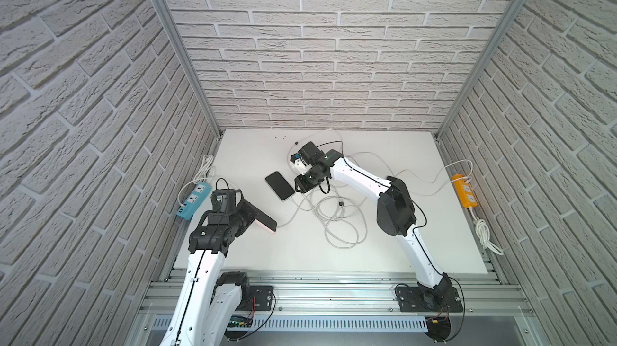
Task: Plug the charging cable into the phone
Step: Pick up the charging cable from the center of the board.
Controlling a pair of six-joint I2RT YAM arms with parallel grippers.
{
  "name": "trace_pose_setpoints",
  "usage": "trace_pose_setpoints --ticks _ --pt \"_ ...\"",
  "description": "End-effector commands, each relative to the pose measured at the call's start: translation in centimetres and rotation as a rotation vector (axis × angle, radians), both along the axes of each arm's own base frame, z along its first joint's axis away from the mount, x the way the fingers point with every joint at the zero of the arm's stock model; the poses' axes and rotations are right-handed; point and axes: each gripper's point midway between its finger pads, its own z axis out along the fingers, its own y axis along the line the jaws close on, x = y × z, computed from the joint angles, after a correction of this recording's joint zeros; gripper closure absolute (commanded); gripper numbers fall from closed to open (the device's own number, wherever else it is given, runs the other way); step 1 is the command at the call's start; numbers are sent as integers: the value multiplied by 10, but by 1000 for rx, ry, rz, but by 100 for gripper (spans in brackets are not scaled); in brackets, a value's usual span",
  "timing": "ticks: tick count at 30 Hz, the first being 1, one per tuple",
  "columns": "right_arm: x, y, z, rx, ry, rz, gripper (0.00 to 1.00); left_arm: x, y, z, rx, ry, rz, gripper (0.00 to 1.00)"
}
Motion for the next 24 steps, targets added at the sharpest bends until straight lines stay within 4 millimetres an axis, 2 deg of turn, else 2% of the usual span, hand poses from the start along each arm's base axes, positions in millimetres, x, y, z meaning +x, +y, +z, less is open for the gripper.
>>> trace_pose_setpoints --ticks 1,6,11,24 --pt "-3 -12 -8 -130 -59 1 56 5 2 10 12 -52 -2 100" --pt "-4 -17 -27 -211 -85 14 60 6 1 10 10 -50 -6 100" --pt "-1 -20 -36 -232 -99 7 65 6 1 9 9 -46 -6 100" --pt "-3 -12 -63 -234 -49 27 72 5 1 9 12 -40 -11 100"
